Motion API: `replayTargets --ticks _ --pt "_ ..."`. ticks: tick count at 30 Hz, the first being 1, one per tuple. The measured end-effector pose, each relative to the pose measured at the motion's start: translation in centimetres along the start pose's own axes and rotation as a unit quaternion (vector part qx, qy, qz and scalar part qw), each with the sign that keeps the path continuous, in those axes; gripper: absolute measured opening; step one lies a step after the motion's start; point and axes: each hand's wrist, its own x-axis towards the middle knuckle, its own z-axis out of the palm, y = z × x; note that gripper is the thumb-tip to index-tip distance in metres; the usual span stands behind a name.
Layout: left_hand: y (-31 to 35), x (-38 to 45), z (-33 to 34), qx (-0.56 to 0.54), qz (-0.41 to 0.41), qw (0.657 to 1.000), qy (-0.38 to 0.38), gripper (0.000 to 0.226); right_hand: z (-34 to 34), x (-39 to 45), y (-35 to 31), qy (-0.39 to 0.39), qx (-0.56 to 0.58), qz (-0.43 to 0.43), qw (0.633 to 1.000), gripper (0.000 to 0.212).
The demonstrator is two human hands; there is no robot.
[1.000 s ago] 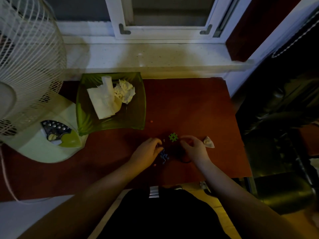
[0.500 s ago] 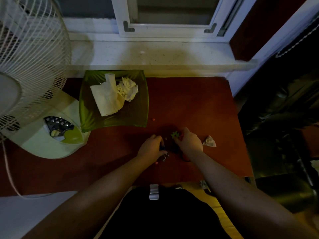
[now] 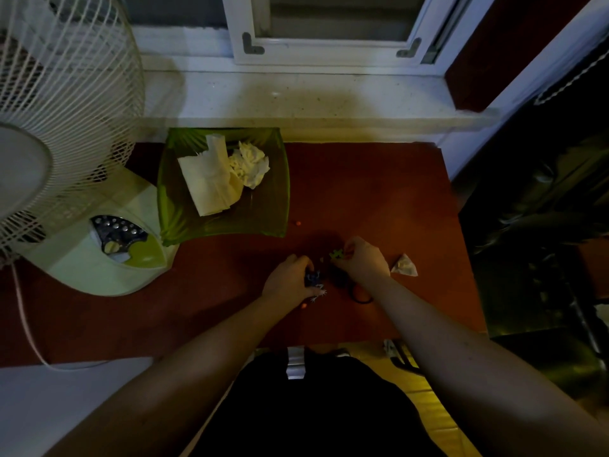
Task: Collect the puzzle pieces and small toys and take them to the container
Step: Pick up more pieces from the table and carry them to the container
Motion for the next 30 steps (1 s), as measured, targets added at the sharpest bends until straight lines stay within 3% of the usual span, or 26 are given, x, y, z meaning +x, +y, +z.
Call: replayTargets --ticks 6,12,18,22,24,28,30 --pt "0.7 0.0 0.0 -0.002 -0.02 1.0 0.0 0.028 -0.3 -0.1 0.1 0.009 0.055 -0.002 0.998 0.016" --pt "0.3 0.1 -0.4 -0.047 -0.014 0.999 0.003 0.022 -0.9 -0.6 0.4 0.003 0.181 0.035 0.983 0.017" --pt "0.2 -0.2 -1.3 -0.129 -0.019 0.991 0.008 0.019 -1.0 -1.9 2.0 -0.052 0.383 0.051 0.921 0.016" --pt "0.1 -0.4 -1.8 -0.203 -0.033 0.979 0.002 0.02 -0.4 -2.6 2.5 -0.07 0.461 0.058 0.883 0.015" --pt "0.1 -0.6 -2.0 -0.265 -0.043 0.963 -0.009 0.02 -0.3 -3.2 2.3 -0.079 0.511 0.061 0.854 0.016" --pt "1.2 -1.3 -2.8 -0.429 -0.09 0.898 -0.047 0.012 0.0 -3.9 2.0 -0.081 0.603 0.083 0.789 0.014" --pt "1.7 -1.4 -3.1 -0.529 -0.118 0.838 -0.063 0.025 -0.1 -4.0 1.8 -0.082 0.64 0.096 0.758 0.011"
